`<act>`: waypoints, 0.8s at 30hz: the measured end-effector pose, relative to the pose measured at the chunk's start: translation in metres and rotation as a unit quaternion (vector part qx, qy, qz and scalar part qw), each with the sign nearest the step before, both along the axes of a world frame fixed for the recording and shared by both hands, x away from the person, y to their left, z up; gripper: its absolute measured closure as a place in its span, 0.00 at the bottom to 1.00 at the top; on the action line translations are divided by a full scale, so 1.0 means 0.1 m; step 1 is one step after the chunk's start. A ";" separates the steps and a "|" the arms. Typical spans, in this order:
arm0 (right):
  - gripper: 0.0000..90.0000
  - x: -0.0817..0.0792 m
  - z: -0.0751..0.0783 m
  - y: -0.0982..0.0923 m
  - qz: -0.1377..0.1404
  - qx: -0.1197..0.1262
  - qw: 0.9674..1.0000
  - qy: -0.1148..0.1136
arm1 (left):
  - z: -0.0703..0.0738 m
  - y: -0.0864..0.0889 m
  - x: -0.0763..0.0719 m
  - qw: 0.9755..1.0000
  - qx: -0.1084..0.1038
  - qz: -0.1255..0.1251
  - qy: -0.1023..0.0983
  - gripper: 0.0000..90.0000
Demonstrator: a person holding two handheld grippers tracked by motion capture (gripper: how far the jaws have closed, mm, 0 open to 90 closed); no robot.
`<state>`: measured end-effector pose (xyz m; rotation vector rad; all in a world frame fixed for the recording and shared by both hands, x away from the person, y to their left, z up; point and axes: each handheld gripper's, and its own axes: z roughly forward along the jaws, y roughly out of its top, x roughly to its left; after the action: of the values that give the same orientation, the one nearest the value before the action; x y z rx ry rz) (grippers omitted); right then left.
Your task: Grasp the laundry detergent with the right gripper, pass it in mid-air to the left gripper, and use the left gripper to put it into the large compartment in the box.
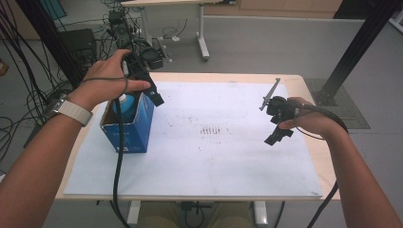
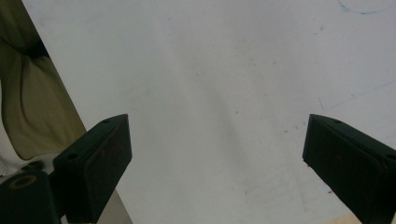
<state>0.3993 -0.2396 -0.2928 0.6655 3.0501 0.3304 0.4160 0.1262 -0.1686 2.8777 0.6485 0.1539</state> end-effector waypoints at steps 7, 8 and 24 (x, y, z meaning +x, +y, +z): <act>0.09 -0.01 -0.01 0.00 0.000 0.000 1.000 0.002 | -0.06 -0.18 -0.02 0.999 -0.003 -0.035 0.005 0.09; 0.09 0.00 -0.02 0.00 0.000 0.000 1.000 0.002 | -0.07 -0.20 -0.03 0.999 -0.003 -0.040 0.008 0.09; 0.09 0.00 -0.03 -0.01 -0.005 0.001 1.000 0.003 | -0.16 -0.39 -0.03 0.997 0.002 -0.074 0.011 0.09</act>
<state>0.3997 -0.2402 -0.2962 0.6820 3.0514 0.3315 0.4135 0.0874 -0.1843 2.9219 0.4361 0.1040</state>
